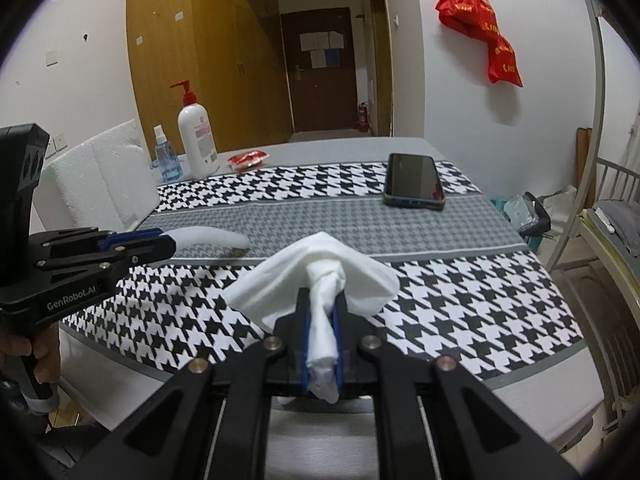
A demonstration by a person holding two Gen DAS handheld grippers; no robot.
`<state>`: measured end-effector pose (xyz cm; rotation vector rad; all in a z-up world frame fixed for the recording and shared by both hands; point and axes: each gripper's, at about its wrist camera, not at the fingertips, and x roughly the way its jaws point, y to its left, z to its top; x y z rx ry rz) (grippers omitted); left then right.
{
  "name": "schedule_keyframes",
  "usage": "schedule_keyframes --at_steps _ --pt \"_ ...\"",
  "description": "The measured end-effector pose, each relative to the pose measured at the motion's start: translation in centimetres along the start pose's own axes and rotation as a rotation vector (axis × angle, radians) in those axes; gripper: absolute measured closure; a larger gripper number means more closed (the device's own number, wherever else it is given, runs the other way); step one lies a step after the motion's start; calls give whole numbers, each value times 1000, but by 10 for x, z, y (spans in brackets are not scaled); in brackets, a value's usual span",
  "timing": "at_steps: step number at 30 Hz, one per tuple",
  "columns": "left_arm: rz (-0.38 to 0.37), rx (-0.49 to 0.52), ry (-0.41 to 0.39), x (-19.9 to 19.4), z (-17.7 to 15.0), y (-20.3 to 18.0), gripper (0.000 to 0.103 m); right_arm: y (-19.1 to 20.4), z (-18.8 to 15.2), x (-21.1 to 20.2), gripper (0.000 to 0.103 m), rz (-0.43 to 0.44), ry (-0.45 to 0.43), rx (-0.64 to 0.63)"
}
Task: Organize soft objects
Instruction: 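Carry the white cloth and white cylinder toward the foam box with both tools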
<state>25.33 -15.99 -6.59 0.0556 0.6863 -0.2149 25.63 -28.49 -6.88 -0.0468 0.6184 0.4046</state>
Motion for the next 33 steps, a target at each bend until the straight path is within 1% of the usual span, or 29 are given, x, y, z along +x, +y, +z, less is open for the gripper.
schedule_keyframes --at_steps 6,18,33 --pt "6 -3 -41 -18 2 6 86 9 6 -6 91 8 -18 -14" --pt "53 -15 -118 -55 8 26 86 37 25 -16 91 50 -66 -54" --pt "126 -82 -205 -101 2 60 86 73 40 -26 91 99 -111 -108"
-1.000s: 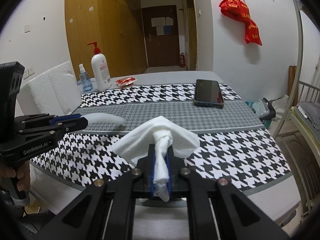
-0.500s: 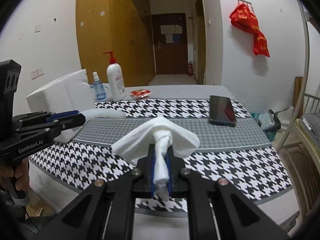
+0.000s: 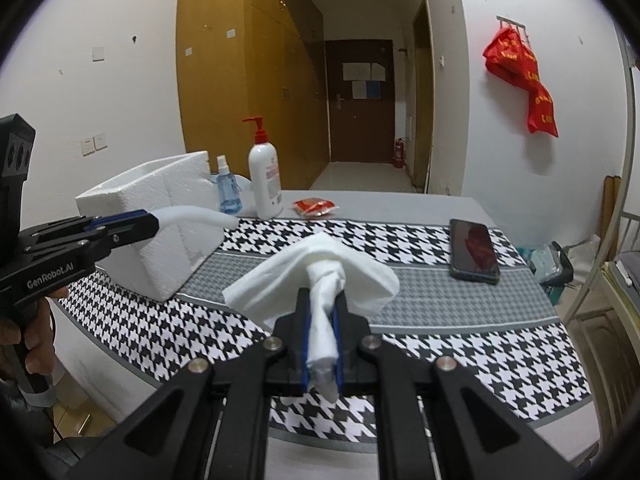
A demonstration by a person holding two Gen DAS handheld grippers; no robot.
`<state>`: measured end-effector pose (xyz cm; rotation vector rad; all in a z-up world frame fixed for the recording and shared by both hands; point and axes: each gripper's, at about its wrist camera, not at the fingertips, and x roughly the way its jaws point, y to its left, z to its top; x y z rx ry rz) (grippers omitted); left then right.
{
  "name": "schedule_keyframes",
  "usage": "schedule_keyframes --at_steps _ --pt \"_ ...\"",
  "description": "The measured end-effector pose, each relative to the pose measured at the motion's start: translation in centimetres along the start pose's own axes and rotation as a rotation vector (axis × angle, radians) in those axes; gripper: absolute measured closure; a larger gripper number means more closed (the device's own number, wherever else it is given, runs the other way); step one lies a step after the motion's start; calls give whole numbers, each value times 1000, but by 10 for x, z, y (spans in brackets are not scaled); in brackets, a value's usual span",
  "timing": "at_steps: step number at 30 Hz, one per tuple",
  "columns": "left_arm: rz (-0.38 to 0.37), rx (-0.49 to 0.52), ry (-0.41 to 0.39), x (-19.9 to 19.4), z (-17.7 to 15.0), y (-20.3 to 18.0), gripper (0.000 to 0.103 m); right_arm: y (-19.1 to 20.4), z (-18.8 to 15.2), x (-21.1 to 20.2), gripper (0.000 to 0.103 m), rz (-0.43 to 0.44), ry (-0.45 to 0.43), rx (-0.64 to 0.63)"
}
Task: Organize soft objects
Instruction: 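Carry the white cloth and white cylinder toward the foam box with both tools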
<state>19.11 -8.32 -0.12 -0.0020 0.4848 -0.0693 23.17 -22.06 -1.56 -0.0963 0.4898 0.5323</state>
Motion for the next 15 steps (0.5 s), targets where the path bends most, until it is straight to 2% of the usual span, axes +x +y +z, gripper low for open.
schedule_keyframes --at_steps 15 --pt "78 -27 -68 -44 0 43 86 41 19 1 91 71 -53 -31"
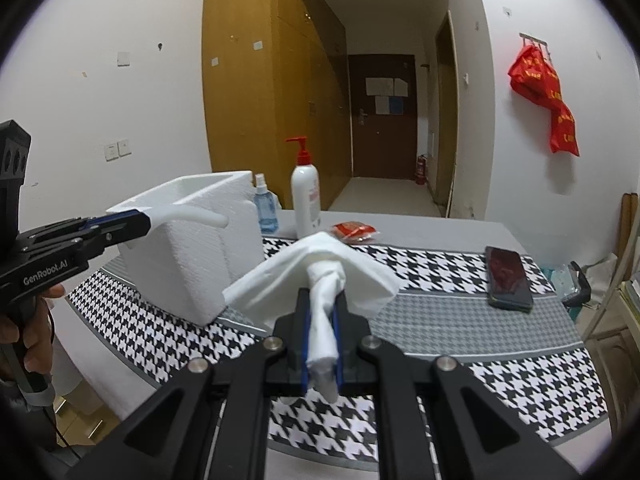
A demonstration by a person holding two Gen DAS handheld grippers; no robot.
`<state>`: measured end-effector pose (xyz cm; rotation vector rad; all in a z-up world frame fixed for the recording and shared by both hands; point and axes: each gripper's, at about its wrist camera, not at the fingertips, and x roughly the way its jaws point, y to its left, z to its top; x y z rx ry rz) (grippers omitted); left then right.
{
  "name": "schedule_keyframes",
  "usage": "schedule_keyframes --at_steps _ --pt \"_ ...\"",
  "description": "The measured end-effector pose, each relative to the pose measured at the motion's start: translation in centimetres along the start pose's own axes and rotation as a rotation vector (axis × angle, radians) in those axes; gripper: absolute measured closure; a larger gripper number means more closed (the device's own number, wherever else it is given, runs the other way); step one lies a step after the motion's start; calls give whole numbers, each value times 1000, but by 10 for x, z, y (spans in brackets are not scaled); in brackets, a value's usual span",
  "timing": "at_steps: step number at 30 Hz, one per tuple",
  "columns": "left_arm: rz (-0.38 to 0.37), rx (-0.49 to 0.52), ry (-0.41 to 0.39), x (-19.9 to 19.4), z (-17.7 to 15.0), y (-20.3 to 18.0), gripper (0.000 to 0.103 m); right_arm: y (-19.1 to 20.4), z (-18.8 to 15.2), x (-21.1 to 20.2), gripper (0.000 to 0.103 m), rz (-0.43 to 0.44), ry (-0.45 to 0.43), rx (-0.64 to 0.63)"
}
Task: Organize soft objects
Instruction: 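Carry the white cloth and white cylinder toward the foam box with both tools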
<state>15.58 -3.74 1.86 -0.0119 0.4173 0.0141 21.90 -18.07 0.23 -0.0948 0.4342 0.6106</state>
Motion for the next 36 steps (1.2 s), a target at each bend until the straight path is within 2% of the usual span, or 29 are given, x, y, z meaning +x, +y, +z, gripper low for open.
schedule_keyframes --at_steps 13,24,36 --pt "36 -13 -51 -31 -4 37 86 48 16 12 91 38 -23 -42" --pt "85 -28 -116 -62 2 60 86 73 31 12 91 63 -58 -62" --pt "144 -52 -141 -75 2 83 86 96 48 16 91 110 -81 -99"
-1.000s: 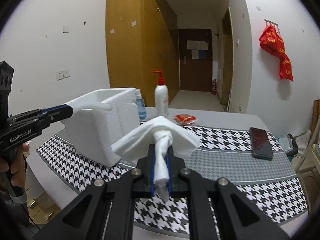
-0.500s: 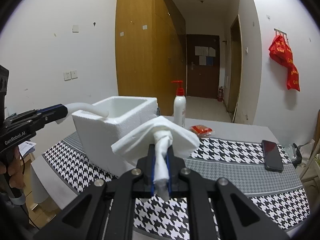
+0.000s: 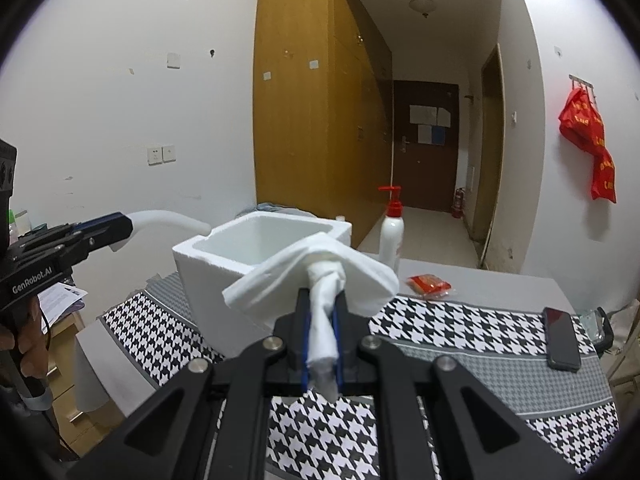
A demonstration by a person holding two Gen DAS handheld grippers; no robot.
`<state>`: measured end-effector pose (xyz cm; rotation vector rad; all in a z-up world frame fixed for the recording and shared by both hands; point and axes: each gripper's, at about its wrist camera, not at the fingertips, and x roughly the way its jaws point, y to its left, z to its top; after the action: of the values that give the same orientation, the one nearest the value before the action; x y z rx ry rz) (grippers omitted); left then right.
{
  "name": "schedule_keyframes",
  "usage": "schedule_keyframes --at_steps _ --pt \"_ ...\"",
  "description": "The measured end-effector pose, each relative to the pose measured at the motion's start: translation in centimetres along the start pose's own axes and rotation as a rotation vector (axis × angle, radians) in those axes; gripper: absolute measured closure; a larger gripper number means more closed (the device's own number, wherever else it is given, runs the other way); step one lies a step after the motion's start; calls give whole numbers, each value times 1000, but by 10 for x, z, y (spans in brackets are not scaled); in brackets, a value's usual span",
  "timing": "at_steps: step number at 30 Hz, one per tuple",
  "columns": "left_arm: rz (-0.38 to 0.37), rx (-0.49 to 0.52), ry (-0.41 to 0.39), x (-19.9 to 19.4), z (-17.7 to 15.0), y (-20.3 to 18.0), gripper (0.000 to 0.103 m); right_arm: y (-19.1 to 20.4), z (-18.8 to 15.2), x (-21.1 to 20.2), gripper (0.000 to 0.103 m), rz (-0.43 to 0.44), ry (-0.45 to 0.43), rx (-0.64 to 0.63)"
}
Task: Organize soft objects
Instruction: 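Carry the white cloth and white cylinder toward the foam box with both tools, then open the right tool over the foam box, dropping the white cloth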
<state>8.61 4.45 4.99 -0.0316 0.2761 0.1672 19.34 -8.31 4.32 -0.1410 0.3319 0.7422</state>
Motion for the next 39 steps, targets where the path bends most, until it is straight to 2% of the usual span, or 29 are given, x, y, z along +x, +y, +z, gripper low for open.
schedule_keyframes --at_steps 25,39 --pt "161 -46 16 -5 -7 56 86 36 44 50 91 85 -11 -45" --pt "164 -41 31 4 -10 63 86 39 57 84 91 95 10 -10"
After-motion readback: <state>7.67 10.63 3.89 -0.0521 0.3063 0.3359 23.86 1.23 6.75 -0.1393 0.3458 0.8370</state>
